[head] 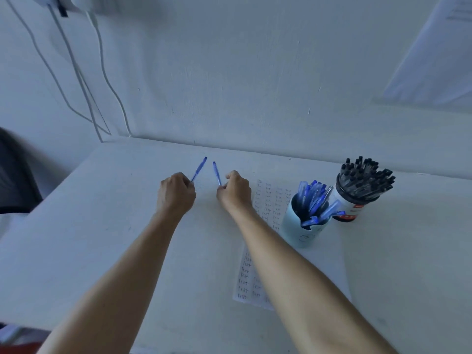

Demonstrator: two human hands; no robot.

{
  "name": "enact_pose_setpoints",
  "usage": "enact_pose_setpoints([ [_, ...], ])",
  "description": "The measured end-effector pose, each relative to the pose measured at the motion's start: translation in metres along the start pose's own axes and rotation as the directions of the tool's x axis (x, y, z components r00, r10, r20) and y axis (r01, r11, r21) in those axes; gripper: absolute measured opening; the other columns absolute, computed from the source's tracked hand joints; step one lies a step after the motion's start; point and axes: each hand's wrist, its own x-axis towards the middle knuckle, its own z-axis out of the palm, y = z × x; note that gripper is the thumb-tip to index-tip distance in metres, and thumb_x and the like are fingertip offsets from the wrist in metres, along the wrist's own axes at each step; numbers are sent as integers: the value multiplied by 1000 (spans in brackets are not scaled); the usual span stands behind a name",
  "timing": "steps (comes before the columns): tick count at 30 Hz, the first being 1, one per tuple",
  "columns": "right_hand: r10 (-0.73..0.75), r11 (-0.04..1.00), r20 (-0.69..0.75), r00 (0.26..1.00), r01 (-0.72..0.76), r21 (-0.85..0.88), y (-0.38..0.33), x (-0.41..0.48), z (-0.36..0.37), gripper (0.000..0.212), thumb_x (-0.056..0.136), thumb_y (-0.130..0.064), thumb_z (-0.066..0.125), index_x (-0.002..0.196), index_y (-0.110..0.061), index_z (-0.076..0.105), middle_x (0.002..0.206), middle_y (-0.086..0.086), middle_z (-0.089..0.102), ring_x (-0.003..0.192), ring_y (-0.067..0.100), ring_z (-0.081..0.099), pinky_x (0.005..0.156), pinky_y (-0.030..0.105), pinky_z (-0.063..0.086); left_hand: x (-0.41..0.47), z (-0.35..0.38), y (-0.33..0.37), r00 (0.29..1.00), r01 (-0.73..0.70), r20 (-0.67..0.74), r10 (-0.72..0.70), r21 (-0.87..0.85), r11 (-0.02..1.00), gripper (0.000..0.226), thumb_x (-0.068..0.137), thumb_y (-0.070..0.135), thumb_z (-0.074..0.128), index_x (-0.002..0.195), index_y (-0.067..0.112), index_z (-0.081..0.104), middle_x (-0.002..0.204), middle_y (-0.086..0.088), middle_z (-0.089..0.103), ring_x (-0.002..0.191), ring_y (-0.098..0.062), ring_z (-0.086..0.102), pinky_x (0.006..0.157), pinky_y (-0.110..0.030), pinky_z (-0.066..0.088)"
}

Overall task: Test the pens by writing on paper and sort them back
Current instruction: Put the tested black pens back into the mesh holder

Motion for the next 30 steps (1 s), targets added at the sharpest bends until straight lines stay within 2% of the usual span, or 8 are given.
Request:
enact_pose_setpoints([
  [3,-22,997,-59,998,27,78,-2,-11,-22,37,90,-6,56,127,0,52,116,14,63,106,31,60,82,30,46,-10,-8,22,999,-29,-38,24,-151,988,13,91,17,58,100,8,61,90,-5,68,92,-30,58,73,-29,37],
  [10,-31,971,-18,999,35,237,6,-49,-101,49,94,4,44,142,3,39,130,7,59,110,26,59,78,36,53,-49,-18,78,996,-66,20,90,-532,844,40,85,17,60,120,30,45,85,3,69,80,-22,68,72,-40,56],
  [16,-41,920,-214,976,120,374,22,-72,-154,41,91,-1,48,123,-25,56,107,-7,64,83,10,62,53,16,44,-82,-14,126,970,-102,79,231,-728,678,3,96,13,47,95,12,50,76,-9,69,53,-20,54,54,-32,43],
  [20,-47,881,-374,926,214,421,41,-79,-173,14,93,-17,58,105,-23,61,92,-8,70,82,9,70,71,28,53,-102,-4,154,945,-195,51,324,-706,680,18,100,20,50,86,10,53,73,-2,65,58,-22,64,55,-31,49],
  [23,-73,876,-489,869,290,385,61,-83,-182,5,95,-22,62,99,-20,65,86,-10,70,80,2,66,70,16,48,-114,5,165,936,-279,3,352,-606,745,12,98,18,55,90,10,57,77,0,67,56,-11,65,55,-19,48],
  [25,-106,886,-525,845,319,336,76,-87,-183,5,95,-23,65,98,-19,66,86,-10,69,84,0,65,70,11,45,-118,12,165,917,-356,-30,399,-517,779,8,97,20,57,101,14,58,80,3,69,62,-8,66,63,-19,50],
  [28,-155,915,-508,847,317,248,94,-91,-179,8,91,-23,69,95,-16,67,86,-11,69,85,-4,63,70,7,41,-126,23,160,861,-486,-62,505,-394,780,35,95,18,59,129,19,49,82,9,66,72,-5,62,69,-8,40],
  [30,-169,928,-443,880,294,228,101,-94,-174,12,88,-27,71,96,-17,70,91,-13,71,90,-3,64,72,10,43,-131,29,156,847,-511,-61,528,-367,778,39,95,19,60,132,18,48,84,9,64,79,-10,60,70,-15,38],
])
